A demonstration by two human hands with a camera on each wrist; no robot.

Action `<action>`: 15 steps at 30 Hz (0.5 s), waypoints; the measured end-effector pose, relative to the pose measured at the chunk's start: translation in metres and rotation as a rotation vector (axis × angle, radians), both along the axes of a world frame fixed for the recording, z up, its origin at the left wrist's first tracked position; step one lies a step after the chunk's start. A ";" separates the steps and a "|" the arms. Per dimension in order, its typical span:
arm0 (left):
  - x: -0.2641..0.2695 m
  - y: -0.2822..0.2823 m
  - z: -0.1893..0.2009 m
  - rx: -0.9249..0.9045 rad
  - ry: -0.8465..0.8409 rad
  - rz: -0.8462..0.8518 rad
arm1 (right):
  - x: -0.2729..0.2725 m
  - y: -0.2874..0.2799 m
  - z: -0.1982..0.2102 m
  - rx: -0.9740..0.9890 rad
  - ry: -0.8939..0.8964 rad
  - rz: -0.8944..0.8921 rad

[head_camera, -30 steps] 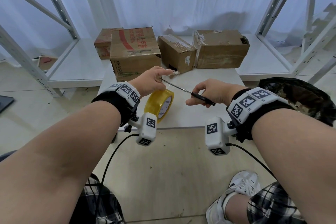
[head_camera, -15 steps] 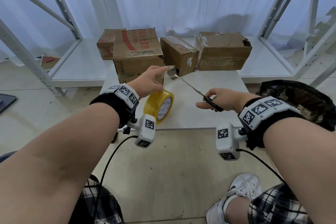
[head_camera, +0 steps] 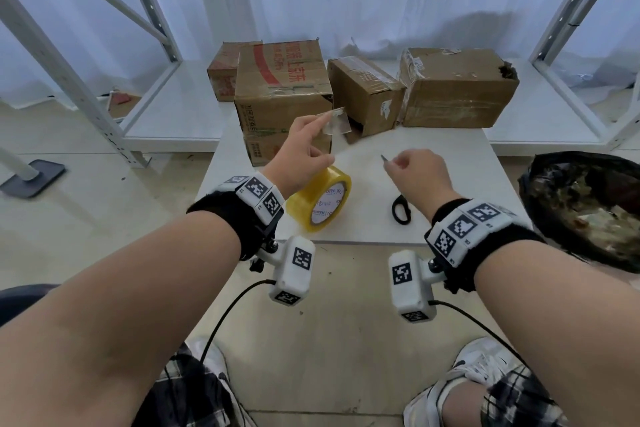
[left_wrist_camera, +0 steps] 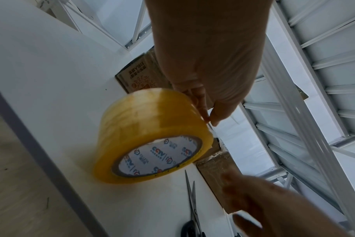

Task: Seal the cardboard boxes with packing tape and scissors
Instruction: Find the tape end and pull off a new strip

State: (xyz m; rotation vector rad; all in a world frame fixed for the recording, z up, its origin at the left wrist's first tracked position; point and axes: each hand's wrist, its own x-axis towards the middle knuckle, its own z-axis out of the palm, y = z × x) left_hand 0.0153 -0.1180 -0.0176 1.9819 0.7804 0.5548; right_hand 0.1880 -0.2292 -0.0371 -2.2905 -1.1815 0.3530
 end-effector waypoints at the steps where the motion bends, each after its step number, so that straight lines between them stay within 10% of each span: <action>1: 0.000 0.000 0.000 0.006 -0.001 0.004 | -0.010 0.003 0.009 0.107 0.136 0.070; 4: 0.001 -0.001 -0.002 0.048 0.011 0.014 | -0.036 0.007 0.030 0.162 0.514 0.200; 15: -0.003 -0.002 -0.001 0.101 0.043 0.004 | -0.056 0.024 0.032 0.056 0.855 -0.017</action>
